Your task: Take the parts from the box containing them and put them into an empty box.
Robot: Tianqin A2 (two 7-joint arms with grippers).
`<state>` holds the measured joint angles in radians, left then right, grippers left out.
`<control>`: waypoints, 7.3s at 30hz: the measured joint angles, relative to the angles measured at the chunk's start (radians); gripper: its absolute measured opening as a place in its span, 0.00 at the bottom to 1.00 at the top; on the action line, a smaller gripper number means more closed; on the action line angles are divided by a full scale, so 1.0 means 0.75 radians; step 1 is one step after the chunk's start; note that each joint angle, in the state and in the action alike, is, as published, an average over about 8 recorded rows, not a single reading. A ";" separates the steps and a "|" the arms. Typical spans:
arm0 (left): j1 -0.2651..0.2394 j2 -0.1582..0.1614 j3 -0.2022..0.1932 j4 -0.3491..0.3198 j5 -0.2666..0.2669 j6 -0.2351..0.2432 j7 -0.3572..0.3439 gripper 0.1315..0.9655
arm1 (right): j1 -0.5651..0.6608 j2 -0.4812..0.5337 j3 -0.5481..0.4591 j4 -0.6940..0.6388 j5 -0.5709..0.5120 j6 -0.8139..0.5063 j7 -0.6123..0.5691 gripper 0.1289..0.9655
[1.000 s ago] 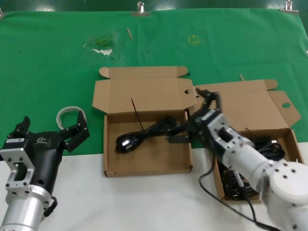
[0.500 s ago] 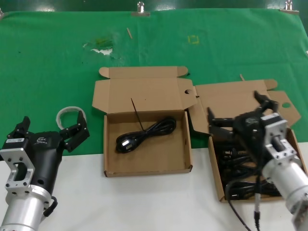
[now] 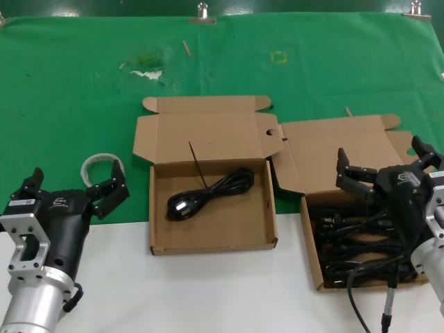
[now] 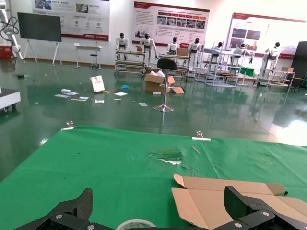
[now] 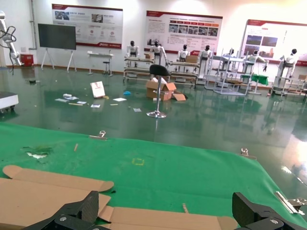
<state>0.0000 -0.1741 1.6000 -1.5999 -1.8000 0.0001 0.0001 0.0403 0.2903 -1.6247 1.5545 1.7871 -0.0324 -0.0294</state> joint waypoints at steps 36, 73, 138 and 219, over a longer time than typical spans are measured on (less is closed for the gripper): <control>0.000 0.000 0.000 0.000 0.000 0.000 0.000 1.00 | 0.000 0.000 0.000 0.000 0.000 0.000 0.000 1.00; 0.000 0.000 0.000 0.000 0.000 0.000 0.000 1.00 | 0.000 0.000 0.000 0.000 0.000 0.000 0.000 1.00; 0.000 0.000 0.000 0.000 0.000 0.000 0.000 1.00 | 0.000 0.000 0.000 0.000 0.000 0.000 0.000 1.00; 0.000 0.000 0.000 0.000 0.000 0.000 0.000 1.00 | 0.000 0.000 0.000 0.000 0.000 0.000 0.000 1.00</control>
<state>0.0000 -0.1741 1.5999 -1.6000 -1.8000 0.0001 0.0000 0.0400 0.2904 -1.6245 1.5548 1.7872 -0.0322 -0.0293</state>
